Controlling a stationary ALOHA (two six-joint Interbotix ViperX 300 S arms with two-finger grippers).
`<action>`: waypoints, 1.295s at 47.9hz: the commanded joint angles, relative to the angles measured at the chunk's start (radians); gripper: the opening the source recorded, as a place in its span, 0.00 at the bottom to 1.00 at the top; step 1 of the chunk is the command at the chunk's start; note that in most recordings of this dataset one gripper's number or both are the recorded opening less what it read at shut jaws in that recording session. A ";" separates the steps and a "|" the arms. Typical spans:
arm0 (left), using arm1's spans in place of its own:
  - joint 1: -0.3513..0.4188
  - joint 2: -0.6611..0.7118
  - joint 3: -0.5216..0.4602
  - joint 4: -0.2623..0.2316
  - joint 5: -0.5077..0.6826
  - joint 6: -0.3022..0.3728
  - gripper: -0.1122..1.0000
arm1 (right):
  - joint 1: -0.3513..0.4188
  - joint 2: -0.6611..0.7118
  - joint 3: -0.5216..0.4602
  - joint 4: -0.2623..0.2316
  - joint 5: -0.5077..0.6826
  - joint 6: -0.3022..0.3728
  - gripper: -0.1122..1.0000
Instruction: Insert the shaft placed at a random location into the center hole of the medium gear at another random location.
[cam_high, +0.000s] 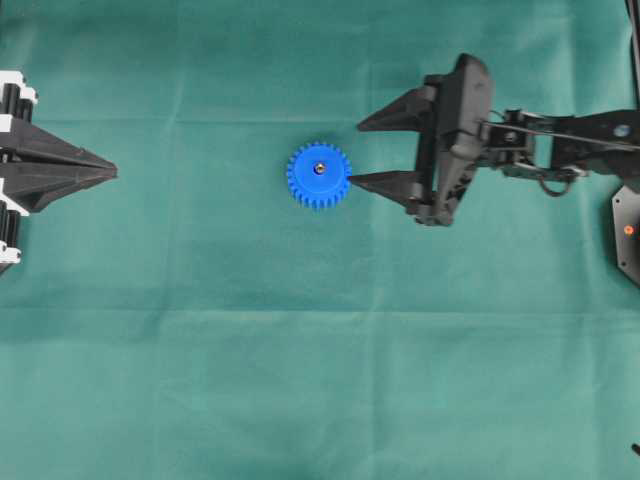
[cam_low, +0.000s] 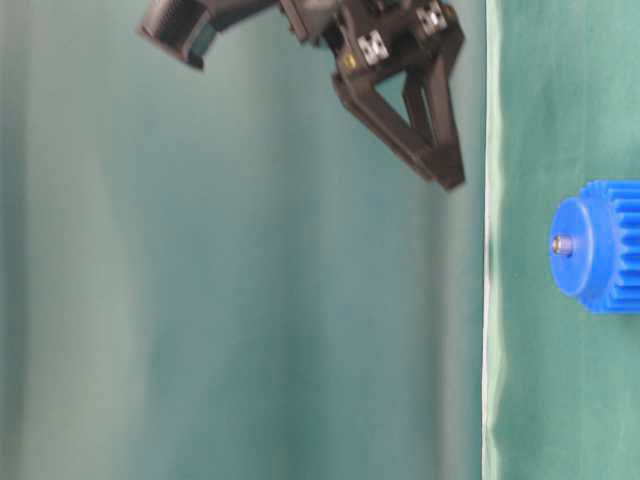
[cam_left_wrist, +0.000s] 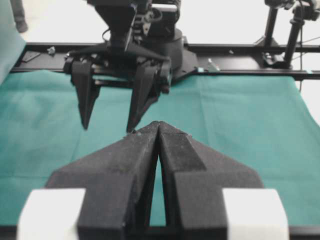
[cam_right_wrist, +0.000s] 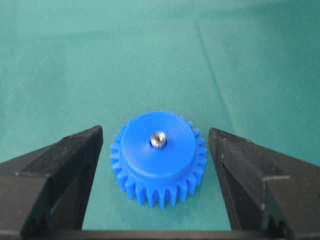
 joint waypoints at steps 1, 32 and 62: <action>0.000 0.006 -0.026 0.002 -0.005 -0.002 0.10 | 0.000 -0.055 0.015 0.003 0.006 -0.003 0.87; 0.000 0.005 -0.026 0.002 -0.005 -0.003 0.10 | 0.000 -0.130 0.069 0.005 0.029 -0.003 0.87; 0.000 0.006 -0.026 0.002 -0.005 -0.002 0.10 | -0.002 -0.130 0.069 0.005 0.034 -0.003 0.87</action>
